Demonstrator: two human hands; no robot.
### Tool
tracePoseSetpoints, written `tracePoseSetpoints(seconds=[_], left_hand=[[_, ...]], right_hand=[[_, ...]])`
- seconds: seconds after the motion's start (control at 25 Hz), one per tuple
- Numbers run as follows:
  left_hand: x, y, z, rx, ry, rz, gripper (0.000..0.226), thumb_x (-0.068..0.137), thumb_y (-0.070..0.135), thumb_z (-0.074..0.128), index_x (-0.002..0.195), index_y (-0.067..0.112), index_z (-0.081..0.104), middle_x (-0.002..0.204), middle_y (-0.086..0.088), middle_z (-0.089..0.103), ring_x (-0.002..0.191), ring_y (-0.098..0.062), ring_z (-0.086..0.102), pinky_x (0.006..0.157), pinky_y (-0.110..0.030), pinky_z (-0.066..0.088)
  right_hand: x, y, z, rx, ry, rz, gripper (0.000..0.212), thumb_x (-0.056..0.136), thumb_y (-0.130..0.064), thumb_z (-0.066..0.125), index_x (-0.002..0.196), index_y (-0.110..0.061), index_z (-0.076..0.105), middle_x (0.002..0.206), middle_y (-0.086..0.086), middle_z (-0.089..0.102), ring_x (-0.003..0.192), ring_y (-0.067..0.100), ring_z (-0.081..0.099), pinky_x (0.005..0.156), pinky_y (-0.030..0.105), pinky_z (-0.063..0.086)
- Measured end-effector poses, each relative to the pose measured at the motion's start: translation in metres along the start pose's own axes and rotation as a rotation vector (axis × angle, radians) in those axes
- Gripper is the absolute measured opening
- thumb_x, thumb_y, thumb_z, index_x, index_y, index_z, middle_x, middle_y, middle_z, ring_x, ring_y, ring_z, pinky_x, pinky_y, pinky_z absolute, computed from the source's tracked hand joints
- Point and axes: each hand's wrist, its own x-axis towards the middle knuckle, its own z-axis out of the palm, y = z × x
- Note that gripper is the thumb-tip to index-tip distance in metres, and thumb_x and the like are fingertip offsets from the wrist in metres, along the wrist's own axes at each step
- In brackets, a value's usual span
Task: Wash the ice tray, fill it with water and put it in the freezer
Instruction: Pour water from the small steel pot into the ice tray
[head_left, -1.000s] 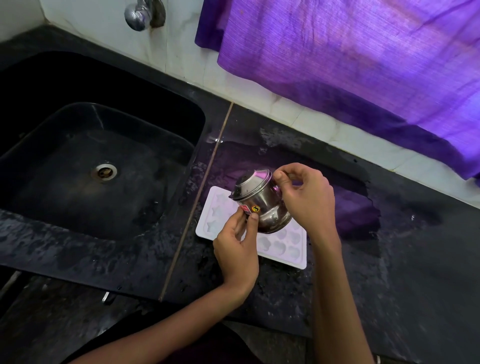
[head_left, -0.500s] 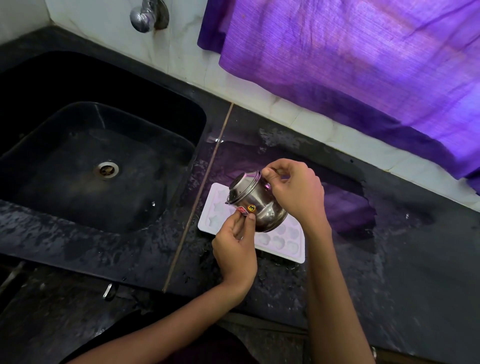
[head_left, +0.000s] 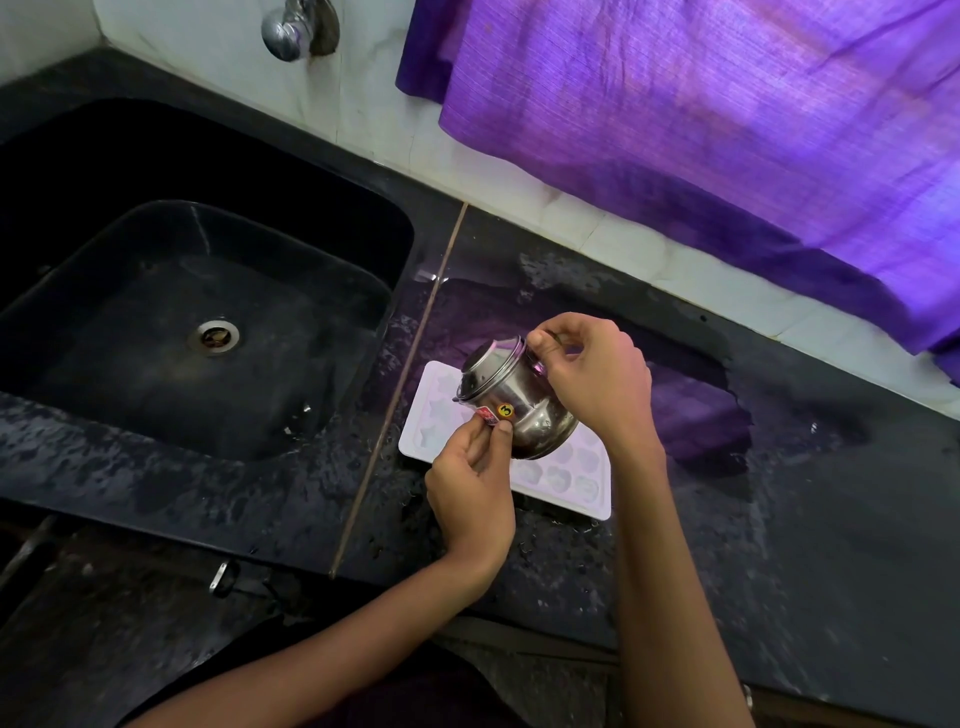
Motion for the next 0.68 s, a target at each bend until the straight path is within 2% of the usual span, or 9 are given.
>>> tracePoseSetpoints(seconds=[0.32,0.48,0.56,0.68], left_hand=[[0.0,0.001,0.001,0.024,-0.008,-0.002,0.029,0.089,0.011,0.063,0.117,0.001,0.064,0.104,-0.002,0.07,0.081,0.01,0.063,0.071,-0.004,0.048],[-0.002,0.003,0.0,0.034,0.004,0.008,0.029,0.089,0.012,0.063,0.118,0.004,0.064,0.109,-0.004,0.07,0.093,0.001,0.065,0.073,-0.004,0.048],[-0.004,0.004,0.0,0.036,0.003,0.017,0.03,0.09,0.012,0.062,0.119,0.006,0.064,0.111,-0.002,0.07,0.099,-0.004,0.065,0.074,-0.005,0.049],[-0.006,0.005,-0.001,0.024,0.003,0.028,0.028,0.089,0.011,0.063,0.117,0.01,0.066,0.106,0.007,0.069,0.097,0.002,0.065,0.075,-0.005,0.049]], right_hand=[[-0.004,0.002,-0.001,0.022,0.02,0.034,0.013,0.087,-0.045,0.058,0.089,-0.035,0.068,0.086,-0.016,0.066,0.082,0.01,0.062,0.072,0.03,0.047],[-0.01,0.003,-0.001,0.08,0.049,0.067,0.012,0.086,-0.045,0.059,0.085,-0.036,0.066,0.084,-0.016,0.068,0.082,0.01,0.064,0.072,0.03,0.046],[-0.016,0.004,0.0,0.129,0.083,0.089,0.011,0.086,-0.046,0.059,0.083,-0.036,0.064,0.083,-0.015,0.068,0.082,0.008,0.065,0.074,0.031,0.047],[-0.026,0.006,0.001,0.193,0.145,0.113,0.009,0.087,-0.045,0.059,0.081,-0.039,0.062,0.077,-0.017,0.069,0.079,0.001,0.065,0.077,0.035,0.051]])
